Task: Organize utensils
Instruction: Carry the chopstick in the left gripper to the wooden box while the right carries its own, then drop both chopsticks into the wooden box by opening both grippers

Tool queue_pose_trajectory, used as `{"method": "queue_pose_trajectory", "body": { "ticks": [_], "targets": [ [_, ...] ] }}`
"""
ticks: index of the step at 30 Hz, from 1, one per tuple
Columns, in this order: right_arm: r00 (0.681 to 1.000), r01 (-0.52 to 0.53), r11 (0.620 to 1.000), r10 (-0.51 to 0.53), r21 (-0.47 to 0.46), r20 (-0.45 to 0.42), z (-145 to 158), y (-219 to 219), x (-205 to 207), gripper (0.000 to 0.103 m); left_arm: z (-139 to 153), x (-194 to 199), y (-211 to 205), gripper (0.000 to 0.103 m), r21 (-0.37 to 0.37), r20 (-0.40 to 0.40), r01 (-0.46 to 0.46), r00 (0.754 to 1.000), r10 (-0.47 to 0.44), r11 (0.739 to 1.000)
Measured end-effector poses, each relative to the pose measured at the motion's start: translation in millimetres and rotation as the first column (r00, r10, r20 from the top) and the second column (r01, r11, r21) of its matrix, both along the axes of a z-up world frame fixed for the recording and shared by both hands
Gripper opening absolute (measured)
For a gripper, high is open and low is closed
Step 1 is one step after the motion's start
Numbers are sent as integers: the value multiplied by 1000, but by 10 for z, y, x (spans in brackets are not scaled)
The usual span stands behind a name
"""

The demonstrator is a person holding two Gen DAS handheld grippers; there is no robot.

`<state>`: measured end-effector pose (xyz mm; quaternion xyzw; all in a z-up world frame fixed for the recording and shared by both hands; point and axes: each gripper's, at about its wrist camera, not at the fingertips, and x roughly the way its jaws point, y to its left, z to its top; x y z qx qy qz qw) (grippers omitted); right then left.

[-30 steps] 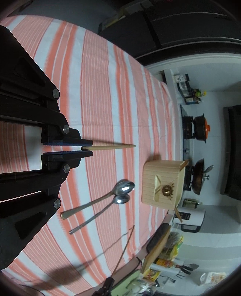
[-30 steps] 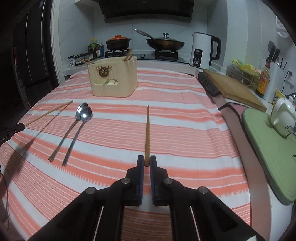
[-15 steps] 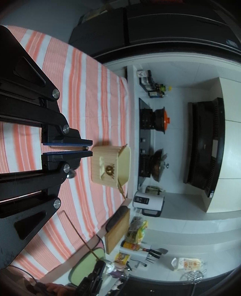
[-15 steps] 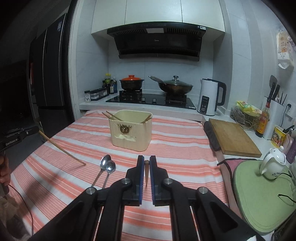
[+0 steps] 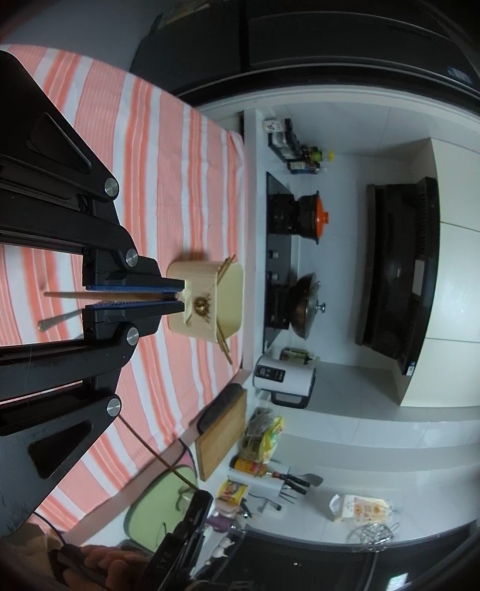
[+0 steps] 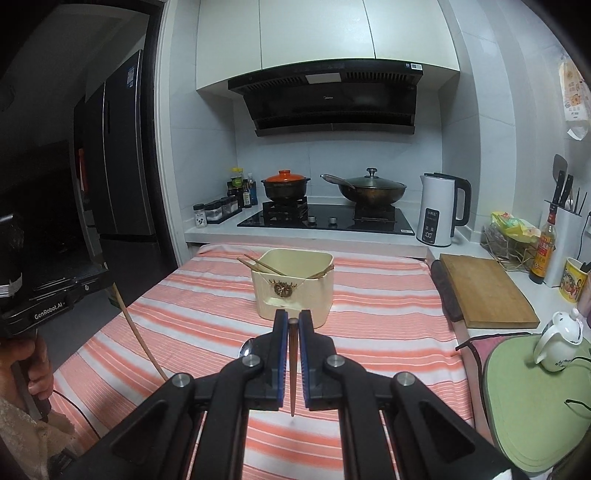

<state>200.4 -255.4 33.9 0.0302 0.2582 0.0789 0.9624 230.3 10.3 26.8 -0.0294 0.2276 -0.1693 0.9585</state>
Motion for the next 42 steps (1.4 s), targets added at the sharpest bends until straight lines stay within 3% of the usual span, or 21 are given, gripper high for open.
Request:
{"method": "queue_pose_trajectory", "body": {
  "ticks": [11,17,25,34,42],
  "targets": [
    [1000,-12,999,12,44,2,168,85,119,6,65,137,-134,2,-30,-37,51,998,-52,998],
    [999,-26,999,25,46,24,313,116,272,6,244,347,-164,2,-63,-35,79,996,-81,995],
    [997,-29,998,25,55,70,572,135,670,6,652,837,-236,2,-109,-3,98,995,-99,989],
    [989,-12,999,6,42,148,845,149,1319,6,1032,1555,-335,2,-132,65,47,997,-39,990],
    [985,11,1000,-15,27,171,790,163,1946,6,1058,2194,-428,2,-148,107,-20,994,37,989]
  ]
}}
